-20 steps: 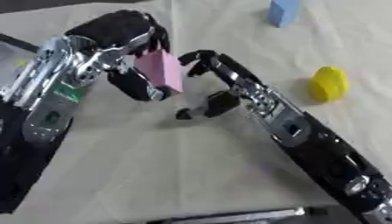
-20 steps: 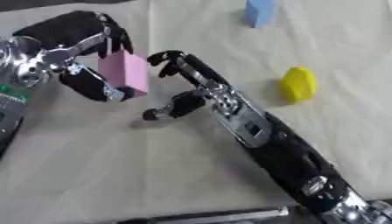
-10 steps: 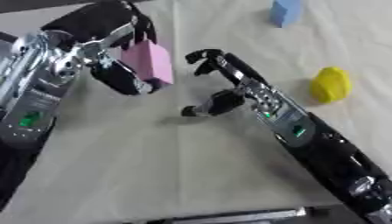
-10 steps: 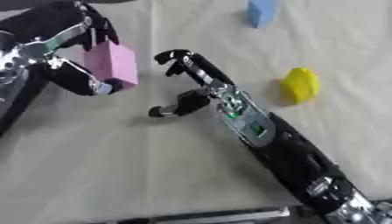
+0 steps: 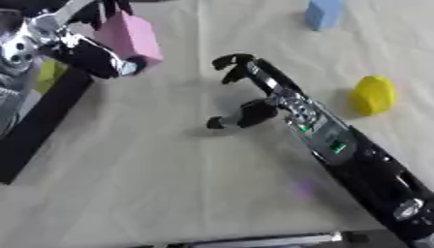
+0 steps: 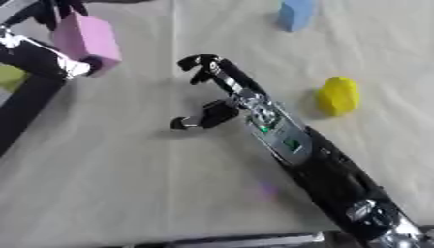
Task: Pick up the objects with one hand, pass them to the other hand, and then place them into the box on the other side of the table.
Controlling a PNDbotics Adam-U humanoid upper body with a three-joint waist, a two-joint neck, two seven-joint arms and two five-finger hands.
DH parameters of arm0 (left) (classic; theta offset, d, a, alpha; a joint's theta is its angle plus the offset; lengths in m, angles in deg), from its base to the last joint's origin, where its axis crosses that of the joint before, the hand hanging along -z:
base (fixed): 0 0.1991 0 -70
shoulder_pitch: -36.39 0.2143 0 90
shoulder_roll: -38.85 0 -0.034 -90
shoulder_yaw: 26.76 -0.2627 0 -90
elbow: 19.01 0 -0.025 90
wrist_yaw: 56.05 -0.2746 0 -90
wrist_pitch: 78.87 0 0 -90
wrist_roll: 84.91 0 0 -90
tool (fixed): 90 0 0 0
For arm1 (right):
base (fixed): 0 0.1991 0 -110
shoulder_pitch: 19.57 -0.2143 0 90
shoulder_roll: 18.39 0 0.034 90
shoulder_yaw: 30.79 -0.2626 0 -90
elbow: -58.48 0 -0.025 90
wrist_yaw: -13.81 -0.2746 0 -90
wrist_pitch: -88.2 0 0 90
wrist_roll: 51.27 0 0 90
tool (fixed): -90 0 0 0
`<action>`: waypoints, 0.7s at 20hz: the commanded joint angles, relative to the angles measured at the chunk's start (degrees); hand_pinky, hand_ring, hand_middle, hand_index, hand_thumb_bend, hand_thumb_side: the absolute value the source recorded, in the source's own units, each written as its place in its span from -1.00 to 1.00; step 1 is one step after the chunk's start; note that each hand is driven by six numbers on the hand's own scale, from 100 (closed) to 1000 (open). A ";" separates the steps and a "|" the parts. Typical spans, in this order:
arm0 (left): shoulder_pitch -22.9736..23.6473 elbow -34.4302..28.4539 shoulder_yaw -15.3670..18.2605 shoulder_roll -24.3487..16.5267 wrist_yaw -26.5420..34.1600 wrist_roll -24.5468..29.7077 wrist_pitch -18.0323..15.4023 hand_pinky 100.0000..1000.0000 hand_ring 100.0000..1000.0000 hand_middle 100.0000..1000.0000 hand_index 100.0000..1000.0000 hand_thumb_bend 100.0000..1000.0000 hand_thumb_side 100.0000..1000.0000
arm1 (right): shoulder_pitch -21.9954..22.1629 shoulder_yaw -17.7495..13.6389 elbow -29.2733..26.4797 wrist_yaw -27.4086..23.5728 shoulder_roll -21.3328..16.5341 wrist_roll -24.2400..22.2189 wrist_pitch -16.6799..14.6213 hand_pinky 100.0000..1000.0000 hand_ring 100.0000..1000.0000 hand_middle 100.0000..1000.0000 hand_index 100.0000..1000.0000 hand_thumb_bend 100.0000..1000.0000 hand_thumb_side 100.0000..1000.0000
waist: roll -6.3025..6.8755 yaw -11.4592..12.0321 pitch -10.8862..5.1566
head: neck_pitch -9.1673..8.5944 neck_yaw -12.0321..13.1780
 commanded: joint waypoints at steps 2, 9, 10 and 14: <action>-0.52 0.61 2.29 -3.24 1.60 -1.32 1.61 0.04 -0.23 -0.49 0.05 -0.39 -1.00 | -0.51 -0.50 -2.06 -0.28 -1.15 -0.15 -0.08 0.47 0.30 0.48 0.64 0.51 -0.79 | -0.08 -0.07 -6.63 | 0.30 1.38; 0.01 4.27 4.20 -5.82 3.06 -2.75 3.24 0.04 -0.23 -0.49 0.05 -0.41 -1.00 | -0.45 -0.56 -3.50 -0.85 -1.52 -0.09 0.11 0.46 0.30 0.48 0.63 0.51 -0.79 | -0.38 -0.48 -6.19 | 0.30 3.75; 0.05 4.75 4.39 -6.13 3.13 -3.00 3.33 0.04 -0.23 -0.49 0.05 -0.41 -1.00 | -0.44 -0.59 -3.74 -0.96 -1.58 -0.04 0.15 0.46 0.30 0.48 0.63 0.51 -0.79 | -0.44 -0.54 -6.14 | 0.30 3.95; 0.35 6.69 5.17 -7.60 3.05 -3.94 3.66 0.04 -0.23 -0.49 0.05 -0.40 -1.00 | -0.50 -0.74 -4.98 -1.48 -1.86 0.18 0.27 0.46 0.30 0.48 0.63 0.51 -0.79 | -0.67 -0.78 -5.94 | 0.30 5.14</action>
